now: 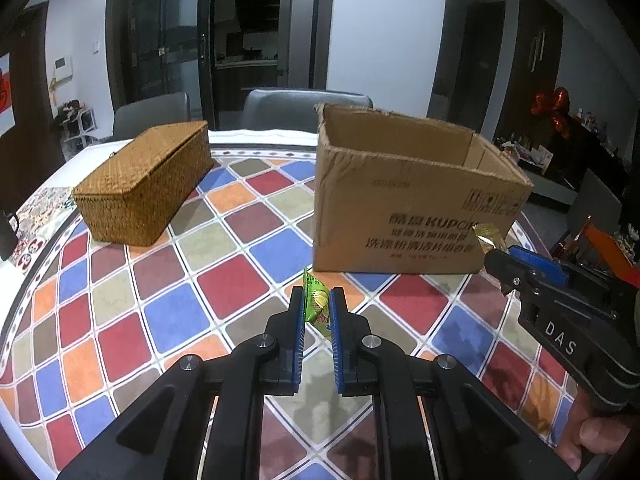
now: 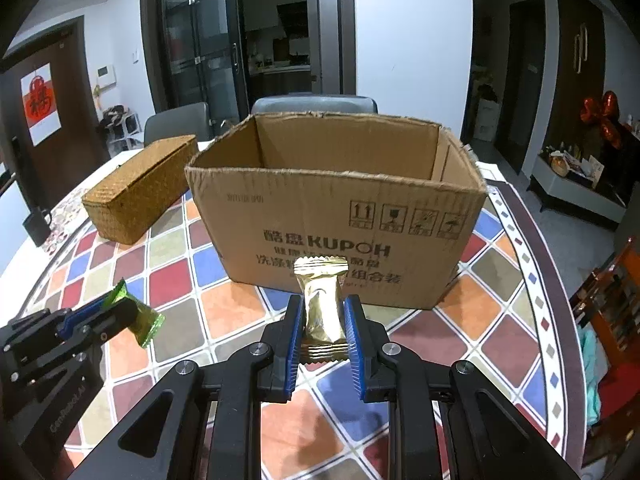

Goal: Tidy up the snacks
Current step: 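Carry the green and gold candies up over the KUPOH box with both grippers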

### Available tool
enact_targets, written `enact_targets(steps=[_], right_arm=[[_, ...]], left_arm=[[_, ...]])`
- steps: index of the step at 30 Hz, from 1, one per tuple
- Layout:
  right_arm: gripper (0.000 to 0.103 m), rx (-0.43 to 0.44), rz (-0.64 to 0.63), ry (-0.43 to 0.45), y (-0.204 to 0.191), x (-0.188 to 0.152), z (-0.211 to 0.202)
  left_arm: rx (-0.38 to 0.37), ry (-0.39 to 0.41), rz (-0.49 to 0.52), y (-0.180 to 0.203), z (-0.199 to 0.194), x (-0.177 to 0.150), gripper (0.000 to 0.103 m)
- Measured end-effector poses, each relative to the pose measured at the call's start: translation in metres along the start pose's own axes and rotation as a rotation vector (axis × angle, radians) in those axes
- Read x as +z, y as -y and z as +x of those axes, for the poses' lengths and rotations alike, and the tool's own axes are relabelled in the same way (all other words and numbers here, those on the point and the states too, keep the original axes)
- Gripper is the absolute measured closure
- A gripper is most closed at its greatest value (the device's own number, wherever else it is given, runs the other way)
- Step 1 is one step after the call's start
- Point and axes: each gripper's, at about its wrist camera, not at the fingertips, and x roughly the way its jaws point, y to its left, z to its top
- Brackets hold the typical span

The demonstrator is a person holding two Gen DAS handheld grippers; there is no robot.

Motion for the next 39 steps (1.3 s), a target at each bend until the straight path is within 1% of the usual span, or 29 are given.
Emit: enact_targets(steps=[18,33,39], right_arm=[[0.081,-0.025,0.03,0.067,0.019,0.033,-0.032],[0.081,-0.04,0.053,0.116,0.037,0.065,-0.041],[0.081,-0.045,0.054,0.129,0.043,0.076,-0.038]], left_arm=[[-0.04,0.075,0.048,0.025,-0.021,0.049,0.09],[-0.069,0.127,0.085,0.041,-0.021,0.095,0.09],[-0.079,0.138,0.097,0.046,-0.014,0.111,0.09]])
